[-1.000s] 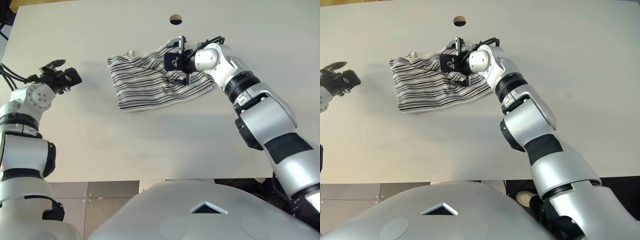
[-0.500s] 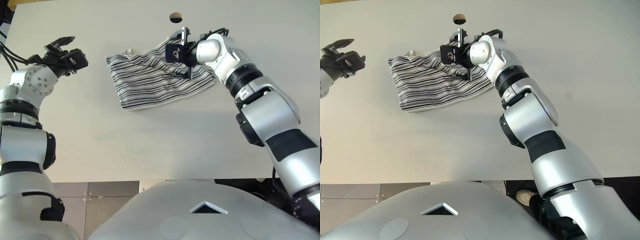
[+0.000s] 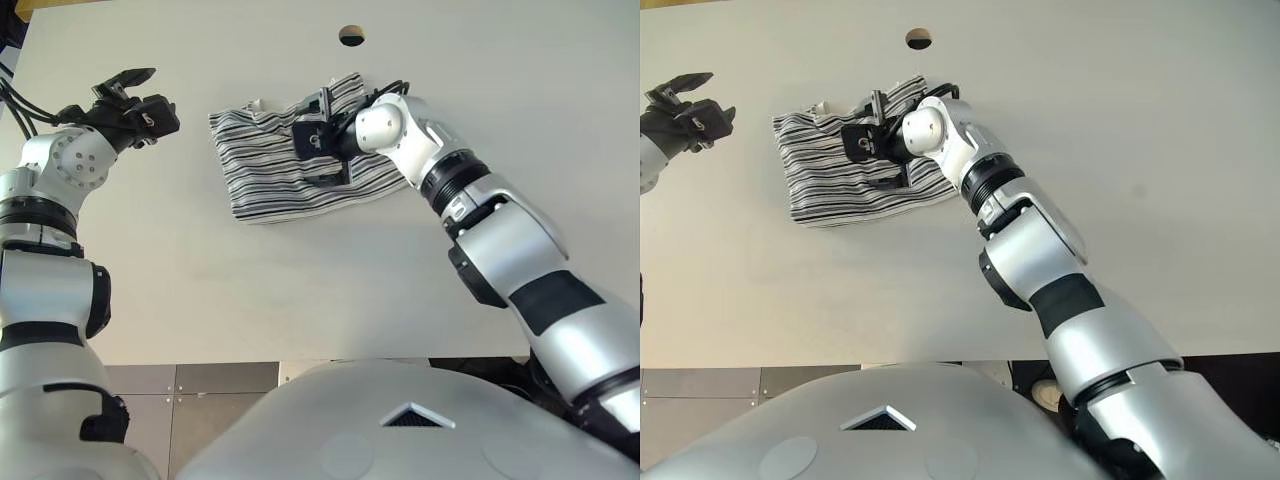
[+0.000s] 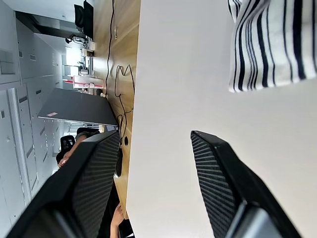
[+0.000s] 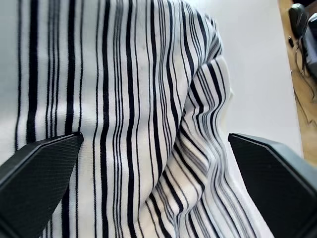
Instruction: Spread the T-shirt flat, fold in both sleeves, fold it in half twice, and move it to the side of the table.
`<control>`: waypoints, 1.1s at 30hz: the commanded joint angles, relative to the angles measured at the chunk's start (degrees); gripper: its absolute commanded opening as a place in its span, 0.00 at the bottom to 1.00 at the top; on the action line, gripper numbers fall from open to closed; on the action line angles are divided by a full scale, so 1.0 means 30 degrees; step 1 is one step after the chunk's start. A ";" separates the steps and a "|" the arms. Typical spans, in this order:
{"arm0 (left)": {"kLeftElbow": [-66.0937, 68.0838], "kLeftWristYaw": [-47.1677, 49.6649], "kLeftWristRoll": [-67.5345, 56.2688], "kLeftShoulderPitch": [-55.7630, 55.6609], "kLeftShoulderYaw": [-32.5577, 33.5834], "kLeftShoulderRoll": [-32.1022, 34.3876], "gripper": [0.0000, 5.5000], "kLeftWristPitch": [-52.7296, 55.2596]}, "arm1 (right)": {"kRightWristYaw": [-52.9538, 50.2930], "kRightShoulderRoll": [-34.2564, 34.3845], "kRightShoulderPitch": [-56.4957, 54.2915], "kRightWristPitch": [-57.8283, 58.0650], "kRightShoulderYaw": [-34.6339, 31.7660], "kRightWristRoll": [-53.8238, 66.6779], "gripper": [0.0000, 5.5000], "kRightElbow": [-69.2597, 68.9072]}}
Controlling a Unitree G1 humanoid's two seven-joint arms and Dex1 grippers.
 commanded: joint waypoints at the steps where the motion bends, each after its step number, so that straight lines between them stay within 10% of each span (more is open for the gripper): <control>1: -0.0164 -0.0060 0.0229 -0.0433 -0.0064 0.0189 0.48 -0.0209 | -0.0357 0.0744 0.1630 -0.0236 0.1250 -0.1030 1.00 0.0275; 9: -0.0844 -0.0098 0.0325 -0.0575 -0.0230 -0.0189 0.48 -0.0730 | 1.0108 -0.4813 0.3279 -0.4756 0.3552 0.0084 1.00 -0.5564; 15: -0.1092 -0.0162 0.0457 -0.0757 -0.0376 -0.0654 0.48 -0.0827 | 1.0806 -0.7954 -0.0120 -0.5950 0.4803 -0.2211 1.00 -0.5386; 27: -0.0997 -0.0051 0.0716 -0.0791 -0.0578 -0.1208 0.48 -0.0689 | 1.2673 -0.6750 -0.3809 -0.2473 0.1420 0.0769 1.00 -0.2293; 33: -0.1117 -0.0115 0.0753 -0.0838 -0.0639 -0.1254 0.48 -0.0795 | 0.7332 -0.5461 -0.4900 -0.0646 0.0223 0.0421 1.00 0.0404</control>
